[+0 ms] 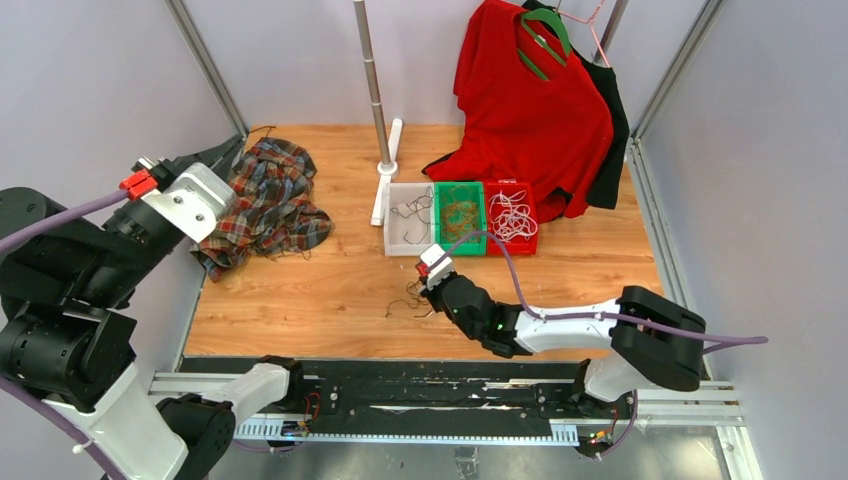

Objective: Untangle the cables
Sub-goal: Untie the cable.

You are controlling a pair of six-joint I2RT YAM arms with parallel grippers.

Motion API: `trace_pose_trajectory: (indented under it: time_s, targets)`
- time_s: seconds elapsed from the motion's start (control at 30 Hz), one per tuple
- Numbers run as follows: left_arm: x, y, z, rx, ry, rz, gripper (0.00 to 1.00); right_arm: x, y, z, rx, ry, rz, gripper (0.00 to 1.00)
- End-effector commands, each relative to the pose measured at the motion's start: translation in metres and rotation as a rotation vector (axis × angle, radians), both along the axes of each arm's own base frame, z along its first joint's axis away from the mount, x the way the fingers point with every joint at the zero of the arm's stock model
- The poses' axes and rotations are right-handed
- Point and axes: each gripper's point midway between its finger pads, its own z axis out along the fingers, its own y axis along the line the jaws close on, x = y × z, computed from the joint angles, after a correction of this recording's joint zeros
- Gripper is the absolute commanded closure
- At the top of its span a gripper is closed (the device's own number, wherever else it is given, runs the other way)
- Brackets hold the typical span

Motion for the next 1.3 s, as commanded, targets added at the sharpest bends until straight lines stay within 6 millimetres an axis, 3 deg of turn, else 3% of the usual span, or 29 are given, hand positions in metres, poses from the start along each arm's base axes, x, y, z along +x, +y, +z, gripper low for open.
trace_pose_trajectory:
  time_s: [0.0, 0.17, 0.47, 0.77, 1.0, 1.27]
  targets:
    - [0.008, 0.019, 0.033, -0.011, -0.133, 0.113, 1.00, 0.007, -0.029, -0.002, 0.053, 0.011, -0.127, 0.99]
    - [0.004, 0.018, 0.045, -0.022, -0.182, 0.107, 1.00, 0.003, -0.048, -0.020, 0.025, 0.027, -0.160, 0.99]
    - [0.016, -0.006, 0.013, -0.024, -0.066, -0.016, 0.99, -0.013, -0.050, -0.007, 0.075, 0.079, -0.095, 0.99]
    - [0.055, -0.045, -0.033, -0.059, 0.161, -0.195, 0.99, -0.030, -0.069, 0.000, 0.102, 0.135, -0.073, 0.99]
    - [0.096, -0.060, -0.053, -0.071, 0.273, -0.206, 0.99, -0.036, -0.074, 0.005, 0.095, 0.156, -0.059, 0.99]
    - [0.125, -0.084, -0.071, -0.019, 0.302, -0.222, 0.99, -0.036, -0.078, 0.003, 0.066, 0.165, -0.071, 0.99]
